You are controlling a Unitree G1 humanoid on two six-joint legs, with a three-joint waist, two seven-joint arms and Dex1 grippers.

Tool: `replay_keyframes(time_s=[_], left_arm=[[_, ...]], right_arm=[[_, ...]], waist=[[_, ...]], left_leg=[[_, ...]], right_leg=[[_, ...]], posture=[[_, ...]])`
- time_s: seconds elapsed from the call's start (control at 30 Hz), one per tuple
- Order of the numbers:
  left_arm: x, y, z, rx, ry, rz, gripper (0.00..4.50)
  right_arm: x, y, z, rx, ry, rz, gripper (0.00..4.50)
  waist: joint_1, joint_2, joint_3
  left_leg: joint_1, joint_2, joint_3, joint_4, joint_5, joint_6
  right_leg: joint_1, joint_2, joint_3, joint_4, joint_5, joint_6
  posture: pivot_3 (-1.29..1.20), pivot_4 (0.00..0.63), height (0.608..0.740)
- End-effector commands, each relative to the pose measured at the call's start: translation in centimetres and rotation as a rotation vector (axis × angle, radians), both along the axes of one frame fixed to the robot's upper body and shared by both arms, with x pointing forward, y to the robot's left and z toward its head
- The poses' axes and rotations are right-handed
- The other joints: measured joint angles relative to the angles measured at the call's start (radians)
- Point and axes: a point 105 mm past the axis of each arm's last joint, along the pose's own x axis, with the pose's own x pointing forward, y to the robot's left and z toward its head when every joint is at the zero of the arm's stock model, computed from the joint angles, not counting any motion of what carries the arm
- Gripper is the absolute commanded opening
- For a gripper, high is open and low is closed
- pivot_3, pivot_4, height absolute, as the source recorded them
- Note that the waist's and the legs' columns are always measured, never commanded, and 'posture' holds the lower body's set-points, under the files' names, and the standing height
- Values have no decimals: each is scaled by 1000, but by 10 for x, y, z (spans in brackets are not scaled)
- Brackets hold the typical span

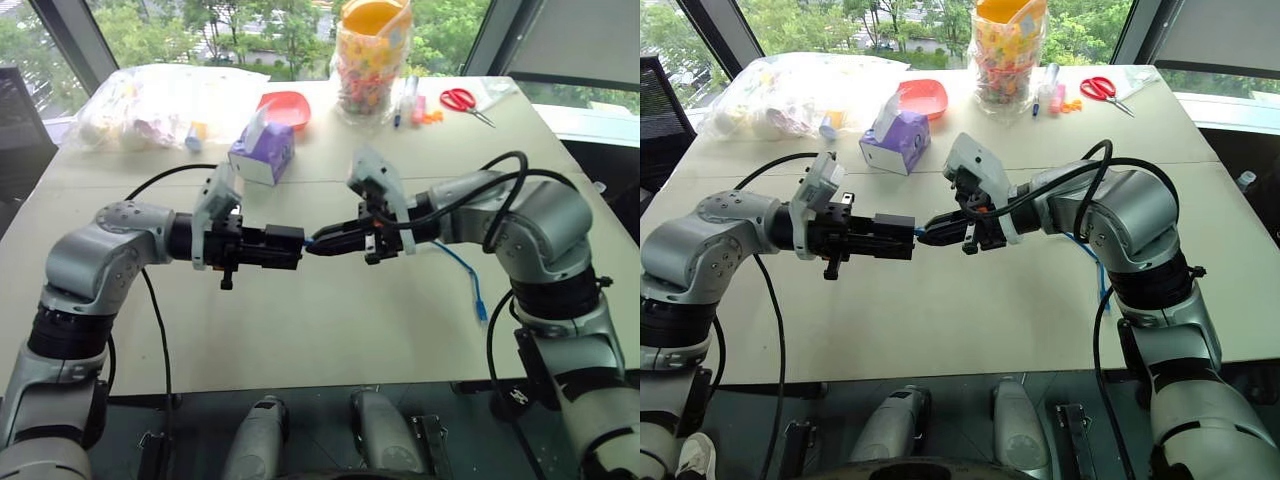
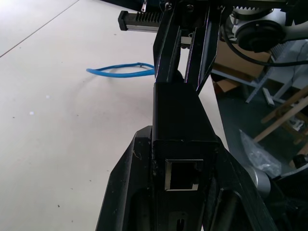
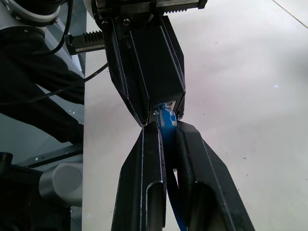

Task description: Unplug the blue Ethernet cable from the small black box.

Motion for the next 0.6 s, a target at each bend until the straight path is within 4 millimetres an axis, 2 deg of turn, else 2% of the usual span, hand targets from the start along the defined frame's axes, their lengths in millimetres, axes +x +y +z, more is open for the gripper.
replay_keyframes(time_s=[0.03, 0.33, 0.6], left_arm=[[-2, 2, 9, -3, -50, -10, 537], [4, 14, 17, -14, -65, 48, 537], [5, 17, 18, -19, -65, 64, 537]], right_arm=[[4, -6, 8, -2, -62, -6, 54], [19, -40, -4, -47, -22, -103, 54], [28, -51, -4, -38, -30, -156, 54]], waist=[[0, 0, 0], [2, -1, 0], [-1, -1, 0]], left_leg=[[0, 0, 0, 0, 0, 0], [0, 0, 0, 0, 0, 0], [-1, 1, 1, 0, 0, 0]], right_leg=[[0, 0, 0, 0, 0, 0], [0, 0, 0, 0, 0, 0], [-1, 0, 0, -1, 0, 0]], posture=[[0, 150, 740], [0, 150, 740], [0, 150, 740]])
